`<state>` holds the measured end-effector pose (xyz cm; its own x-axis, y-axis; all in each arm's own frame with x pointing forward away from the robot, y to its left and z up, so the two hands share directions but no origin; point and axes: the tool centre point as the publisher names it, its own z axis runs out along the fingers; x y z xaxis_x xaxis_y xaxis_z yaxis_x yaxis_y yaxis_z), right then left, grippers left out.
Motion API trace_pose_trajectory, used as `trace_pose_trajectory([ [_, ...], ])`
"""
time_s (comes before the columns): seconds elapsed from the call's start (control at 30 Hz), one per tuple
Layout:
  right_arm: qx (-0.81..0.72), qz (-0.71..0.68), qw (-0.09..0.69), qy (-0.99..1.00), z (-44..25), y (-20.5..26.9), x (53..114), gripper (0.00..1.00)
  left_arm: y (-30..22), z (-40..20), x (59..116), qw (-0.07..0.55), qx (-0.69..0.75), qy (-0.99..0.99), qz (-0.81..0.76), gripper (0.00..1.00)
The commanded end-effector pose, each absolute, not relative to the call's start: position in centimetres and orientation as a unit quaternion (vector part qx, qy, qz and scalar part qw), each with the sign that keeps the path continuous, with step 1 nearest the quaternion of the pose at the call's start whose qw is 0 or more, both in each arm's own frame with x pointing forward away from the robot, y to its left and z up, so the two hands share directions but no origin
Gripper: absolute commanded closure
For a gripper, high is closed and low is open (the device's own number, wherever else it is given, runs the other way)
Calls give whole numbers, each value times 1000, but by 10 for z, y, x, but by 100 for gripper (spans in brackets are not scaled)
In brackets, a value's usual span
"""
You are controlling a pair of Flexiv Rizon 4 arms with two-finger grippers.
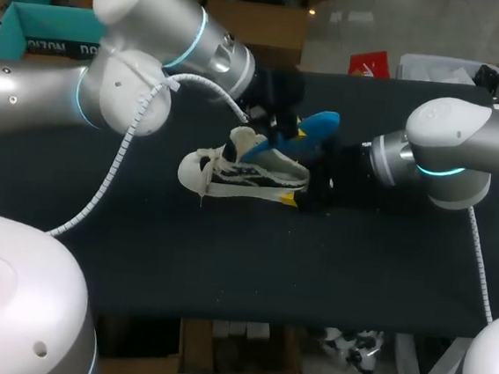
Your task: Open the shoe tongue, take the insole out of the shoe, put the insole back into the shoe, and pack the shoe into the shoebox
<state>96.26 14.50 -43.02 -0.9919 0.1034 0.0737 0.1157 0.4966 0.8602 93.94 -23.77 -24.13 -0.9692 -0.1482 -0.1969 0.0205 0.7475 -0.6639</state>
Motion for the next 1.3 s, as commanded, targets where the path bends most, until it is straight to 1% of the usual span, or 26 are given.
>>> trace_pose_trajectory([
  [0.03, -67, -499, 1, -864, -432, 138, 957, 60, -235, -233, 931, 118, -40, 919, -373, 100],
  [0.07, -69, -498, -1, -865, -431, 136, 956, 14, -235, -230, 931, 116, -43, 917, -379, 100],
  [0.1, -71, -497, -3, -865, -428, 133, 954, 0, -235, -227, 930, 113, -45, 915, -384, 100],
  [0.23, -87, -489, -9, -868, -419, 123, 949, 0, -232, -209, 928, 80, -47, 904, -417, 100],
  [0.4, -117, -467, -9, -876, -405, 103, 942, 0, -226, -182, 925, 23, -37, 886, -462, 100],
  [0.63, -120, -423, -9, -898, -372, 85, 944, 0, -225, -148, 917, -26, -32, 857, -514, 100],
  [0.83, -106, -377, -13, -920, -347, 85, 956, 0, -226, -136, 912, -34, -43, 845, -532, 100],
  [1.0, -88, -346, -13, -934, -333, 96, 972, 0, -219, -132, 911, -29, -69, 837, -543, 100],
  [1.3, -65, -269, 2, -961, -321, 125, 994, 0, -176, -125, 901, 3, -123, 828, -547, 100],
])
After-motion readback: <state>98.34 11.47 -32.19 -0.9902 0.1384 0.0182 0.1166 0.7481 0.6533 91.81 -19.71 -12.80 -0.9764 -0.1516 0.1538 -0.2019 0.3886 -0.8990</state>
